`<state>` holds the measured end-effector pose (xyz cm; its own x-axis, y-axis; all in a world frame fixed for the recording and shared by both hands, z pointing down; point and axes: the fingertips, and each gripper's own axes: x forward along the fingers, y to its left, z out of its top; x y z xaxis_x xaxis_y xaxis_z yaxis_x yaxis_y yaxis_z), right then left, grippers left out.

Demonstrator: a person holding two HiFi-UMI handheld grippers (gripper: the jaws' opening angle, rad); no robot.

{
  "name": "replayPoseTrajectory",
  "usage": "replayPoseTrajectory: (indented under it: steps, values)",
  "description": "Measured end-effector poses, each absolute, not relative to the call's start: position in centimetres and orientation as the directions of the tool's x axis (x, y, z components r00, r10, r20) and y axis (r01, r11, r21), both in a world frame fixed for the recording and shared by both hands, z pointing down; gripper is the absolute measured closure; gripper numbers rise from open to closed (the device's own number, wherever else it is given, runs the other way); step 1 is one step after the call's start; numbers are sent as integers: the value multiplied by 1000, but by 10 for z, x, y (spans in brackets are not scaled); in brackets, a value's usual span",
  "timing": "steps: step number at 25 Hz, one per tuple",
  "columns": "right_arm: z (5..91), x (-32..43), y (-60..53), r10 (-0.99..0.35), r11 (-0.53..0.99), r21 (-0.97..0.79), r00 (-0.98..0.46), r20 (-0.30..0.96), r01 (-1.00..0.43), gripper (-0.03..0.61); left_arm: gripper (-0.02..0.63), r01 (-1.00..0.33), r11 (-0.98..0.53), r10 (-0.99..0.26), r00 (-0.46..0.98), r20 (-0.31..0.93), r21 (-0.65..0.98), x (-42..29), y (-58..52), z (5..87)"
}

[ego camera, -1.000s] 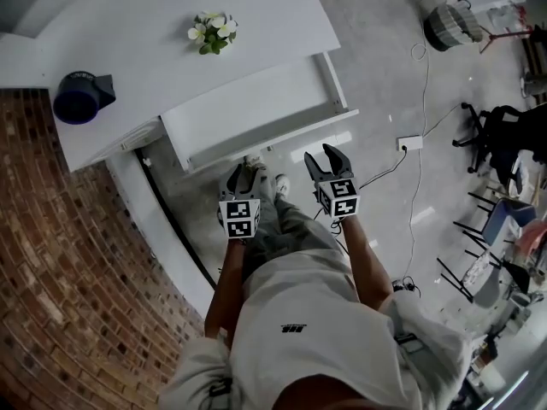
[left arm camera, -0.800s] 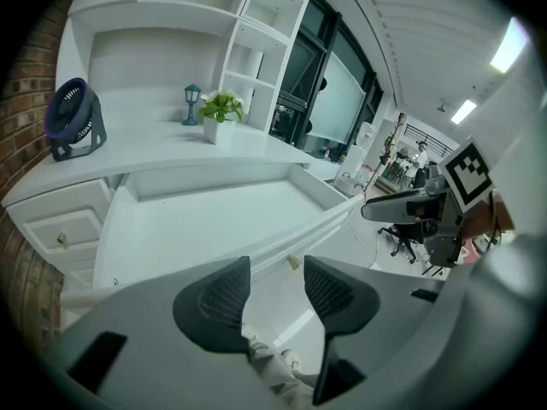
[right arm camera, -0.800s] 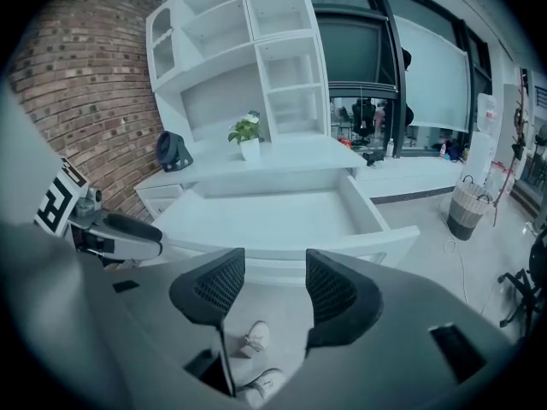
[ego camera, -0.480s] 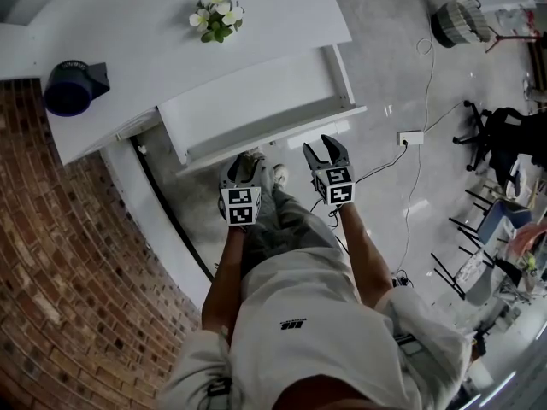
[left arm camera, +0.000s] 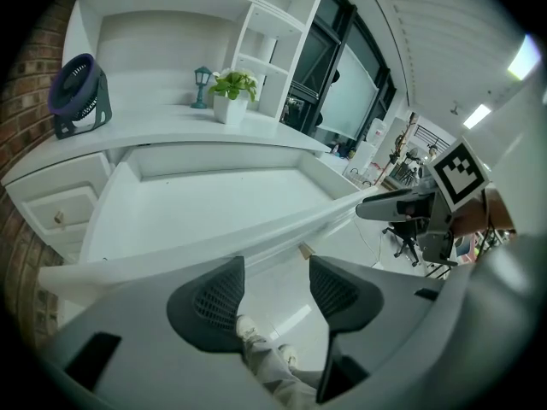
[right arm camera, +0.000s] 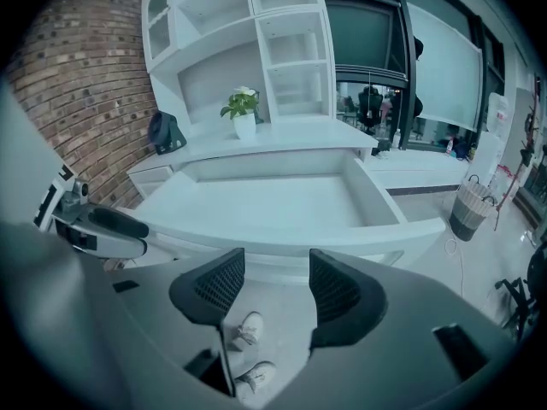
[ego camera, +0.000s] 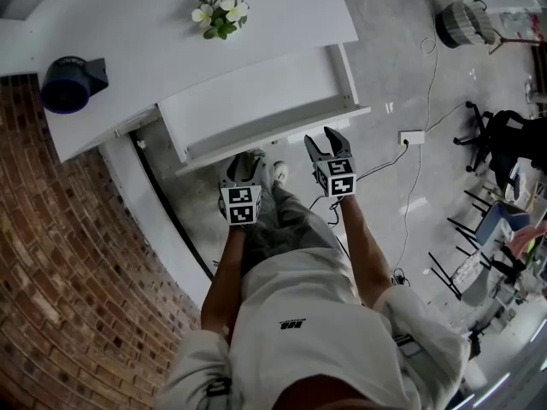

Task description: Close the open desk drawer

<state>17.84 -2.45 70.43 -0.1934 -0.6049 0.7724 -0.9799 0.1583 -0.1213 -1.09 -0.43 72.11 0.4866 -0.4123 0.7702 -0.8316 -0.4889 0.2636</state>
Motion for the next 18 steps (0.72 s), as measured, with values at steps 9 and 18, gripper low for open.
replayPoseTrajectory:
  steps: [9,18]
  values:
    - [707,174,-38,-604,181,-111,-200,772,-977,353,364,-838,-479,-420,480,770,261,-15,-14,721]
    - [710,176,-55,-603,180,-98,-189,775,-979,353,364,-840,-473,-428,483,763,267,-15,-32,721]
